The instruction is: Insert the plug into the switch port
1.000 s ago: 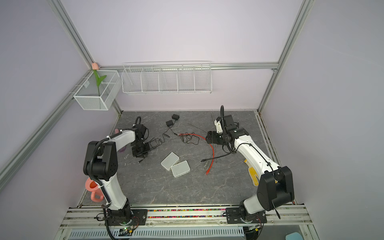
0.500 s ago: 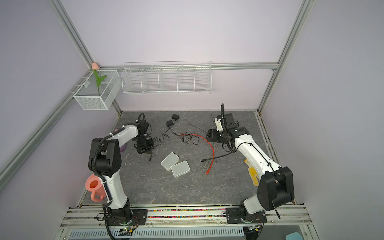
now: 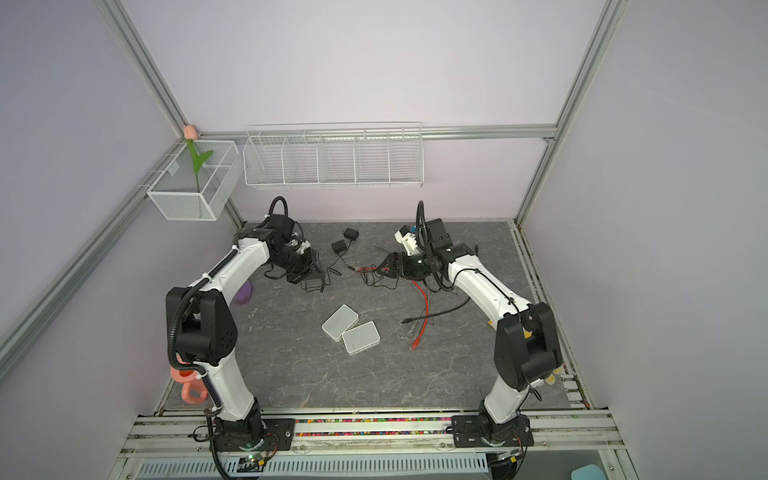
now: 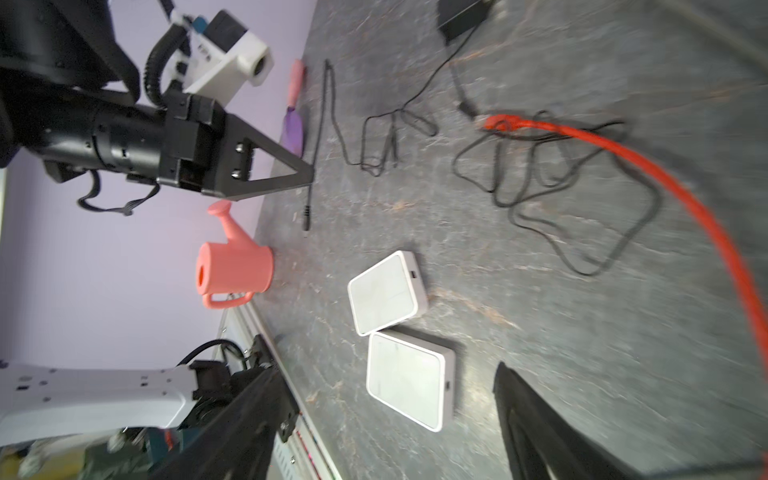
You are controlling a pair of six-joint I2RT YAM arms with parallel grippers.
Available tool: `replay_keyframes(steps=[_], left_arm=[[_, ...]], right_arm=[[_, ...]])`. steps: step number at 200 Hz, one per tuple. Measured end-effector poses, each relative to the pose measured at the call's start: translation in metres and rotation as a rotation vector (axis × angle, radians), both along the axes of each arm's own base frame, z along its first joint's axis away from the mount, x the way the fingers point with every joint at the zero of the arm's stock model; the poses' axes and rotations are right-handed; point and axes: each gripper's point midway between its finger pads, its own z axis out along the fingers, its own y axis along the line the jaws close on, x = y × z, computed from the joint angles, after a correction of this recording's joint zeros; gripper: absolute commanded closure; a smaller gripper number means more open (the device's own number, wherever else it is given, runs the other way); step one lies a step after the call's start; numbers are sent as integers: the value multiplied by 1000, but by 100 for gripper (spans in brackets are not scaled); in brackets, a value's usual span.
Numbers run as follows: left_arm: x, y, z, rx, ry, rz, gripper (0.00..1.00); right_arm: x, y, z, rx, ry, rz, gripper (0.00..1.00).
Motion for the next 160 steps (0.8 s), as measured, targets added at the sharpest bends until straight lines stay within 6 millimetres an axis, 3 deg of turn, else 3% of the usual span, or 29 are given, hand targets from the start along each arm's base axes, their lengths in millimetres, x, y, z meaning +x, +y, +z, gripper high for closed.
replay_keyframes(steps=[13,30,58,107,160], left_arm=[[-1,-9,4,-25,-3,-10,100],[-1,-15,10,-52,-12,-10,100],[0,-18,18,-85,-26,9,100],[-1,-22,23,-134,-21,53,100],[-1,-23,23,-151,-16,80,100]], right_arm=[[-5,25,-1,27,17,70,32],[-10,55,-5,54,32,137,33],[-19,83,-15,77,49,181,33],[-12,109,-14,138,33,171,41],[1,122,-30,132,43,141,42]])
